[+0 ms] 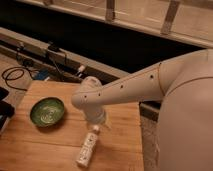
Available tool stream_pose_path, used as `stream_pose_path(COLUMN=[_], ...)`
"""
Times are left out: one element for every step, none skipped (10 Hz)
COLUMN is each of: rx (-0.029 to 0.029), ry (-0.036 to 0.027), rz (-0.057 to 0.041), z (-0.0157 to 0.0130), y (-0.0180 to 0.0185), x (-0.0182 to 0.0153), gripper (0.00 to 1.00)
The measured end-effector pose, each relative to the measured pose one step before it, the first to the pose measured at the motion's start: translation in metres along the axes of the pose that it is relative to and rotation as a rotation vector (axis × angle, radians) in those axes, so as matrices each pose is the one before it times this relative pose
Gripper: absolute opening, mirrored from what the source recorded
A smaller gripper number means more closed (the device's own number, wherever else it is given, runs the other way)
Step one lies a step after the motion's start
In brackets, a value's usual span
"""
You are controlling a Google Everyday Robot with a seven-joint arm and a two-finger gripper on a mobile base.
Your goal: Place the bottle in the ceramic bowl
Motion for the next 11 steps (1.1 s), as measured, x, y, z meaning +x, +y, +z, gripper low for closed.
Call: stream_pose_path(rx=[-0.00283, -0.00704, -0.02986, -0.05406, -0.04158, -0.02168, -0.00938, -0.00676, 0.00699, 0.00425, -0.00066], ry=[0.00155, 0.00605, 0.01835, 0.01786, 0.02023, 0.00568, 0.00299, 0.00208, -0.00557, -0.00213, -0.00183], rz=[-0.00189, -0.00015, -0.00286, -0.00495, -0.01348, -0.01679, -0.00676, -0.00968, -0.00681, -0.00444, -0.00054], z=[-0.00009, 0.00079, 0.00373, 0.00567, 0.00405, -0.00081, -0.00088, 0.00011, 0.00049, 0.00089, -0.00026], y=[0.00197, 0.00104, 0.00311, 0.00632, 0.01168, 0.01187, 0.00618, 0.00741, 0.0063, 0.00571, 0.00141], x=[0.00077, 0.00086, 0.00313, 0.00552, 0.00408, 0.00171, -0.00024, 0.0006, 0.00091, 0.00116, 0.00033], gripper=[0.65, 0.65, 0.65, 0.65, 0.65, 0.65, 0.65, 0.65, 0.65, 0.65, 0.65])
